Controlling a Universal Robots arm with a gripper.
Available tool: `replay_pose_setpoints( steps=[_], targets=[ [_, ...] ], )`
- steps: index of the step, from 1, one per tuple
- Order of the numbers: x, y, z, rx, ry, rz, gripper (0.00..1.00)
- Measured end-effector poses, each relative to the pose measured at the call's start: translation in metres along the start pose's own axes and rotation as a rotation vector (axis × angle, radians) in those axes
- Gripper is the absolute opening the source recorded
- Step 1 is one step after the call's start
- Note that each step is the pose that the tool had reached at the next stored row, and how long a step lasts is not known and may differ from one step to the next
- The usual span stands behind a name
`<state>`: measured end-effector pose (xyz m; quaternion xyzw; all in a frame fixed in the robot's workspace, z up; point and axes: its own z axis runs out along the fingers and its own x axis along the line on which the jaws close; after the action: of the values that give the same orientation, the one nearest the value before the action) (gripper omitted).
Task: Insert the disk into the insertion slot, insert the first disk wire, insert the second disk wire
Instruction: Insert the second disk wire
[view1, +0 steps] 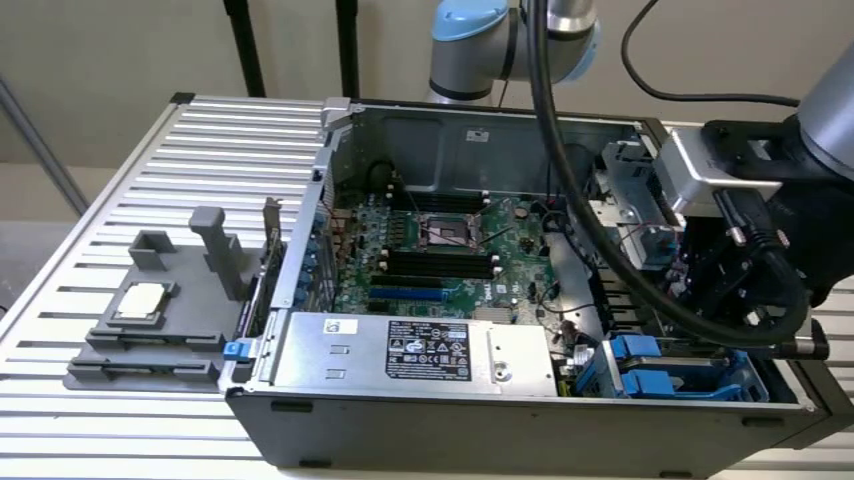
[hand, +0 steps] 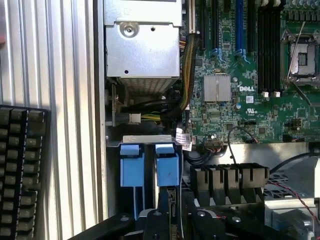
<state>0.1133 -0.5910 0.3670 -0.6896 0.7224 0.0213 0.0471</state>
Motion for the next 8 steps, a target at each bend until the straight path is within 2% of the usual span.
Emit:
replay_pose_setpoints(
  steps=[4,8],
  targets=[
    [-0.003,-0.0005,-0.0165,0.0000,0.0007,0.000,0.25],
    [-0.007,-0.0034,-0.0184,-0.0003,0.0022,0.000,0.25]
  ],
)
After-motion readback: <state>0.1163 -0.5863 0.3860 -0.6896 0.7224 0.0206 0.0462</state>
